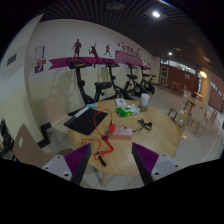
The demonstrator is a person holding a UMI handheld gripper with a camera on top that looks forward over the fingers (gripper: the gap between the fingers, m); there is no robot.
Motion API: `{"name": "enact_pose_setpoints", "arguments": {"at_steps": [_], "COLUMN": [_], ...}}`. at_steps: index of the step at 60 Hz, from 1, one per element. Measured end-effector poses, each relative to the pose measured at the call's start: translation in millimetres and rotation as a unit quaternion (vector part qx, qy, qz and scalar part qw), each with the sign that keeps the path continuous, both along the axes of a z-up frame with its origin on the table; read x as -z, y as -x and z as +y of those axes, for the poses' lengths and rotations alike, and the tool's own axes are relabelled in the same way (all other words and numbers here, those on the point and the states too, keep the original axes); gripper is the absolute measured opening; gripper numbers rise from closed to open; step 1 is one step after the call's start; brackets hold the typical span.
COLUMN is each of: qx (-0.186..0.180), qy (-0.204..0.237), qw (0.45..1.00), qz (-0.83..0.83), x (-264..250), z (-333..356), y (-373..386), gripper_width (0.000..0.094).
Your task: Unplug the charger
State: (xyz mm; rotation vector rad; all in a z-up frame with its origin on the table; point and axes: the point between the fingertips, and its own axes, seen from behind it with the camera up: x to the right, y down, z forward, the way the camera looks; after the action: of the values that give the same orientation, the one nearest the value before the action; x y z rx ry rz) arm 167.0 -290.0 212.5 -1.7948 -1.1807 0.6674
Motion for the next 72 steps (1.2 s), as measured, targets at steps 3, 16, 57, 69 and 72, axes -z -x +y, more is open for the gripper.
{"name": "enact_pose_setpoints", "arguments": {"at_steps": [3,16,57,69,72], "qx": [-0.002,0.004,0.006,0.026,0.022], "qy": [-0.009,-0.016,-0.004,-0.007,-0.010], "qw": [1.000,0.999,0.999,0.999,1.000], "qz": [0.009,0.041,0.051,0.026,0.019], "x": [10.3,71.5,181.3,189.4,189.5], "z": [3.3,38.4,135.6,143.9,142.0], "y": [22.2,125.0,307.5,309.3,307.4], "gripper_width": [0.0858,0.0854,0.0852,0.0254,0.0230]}}
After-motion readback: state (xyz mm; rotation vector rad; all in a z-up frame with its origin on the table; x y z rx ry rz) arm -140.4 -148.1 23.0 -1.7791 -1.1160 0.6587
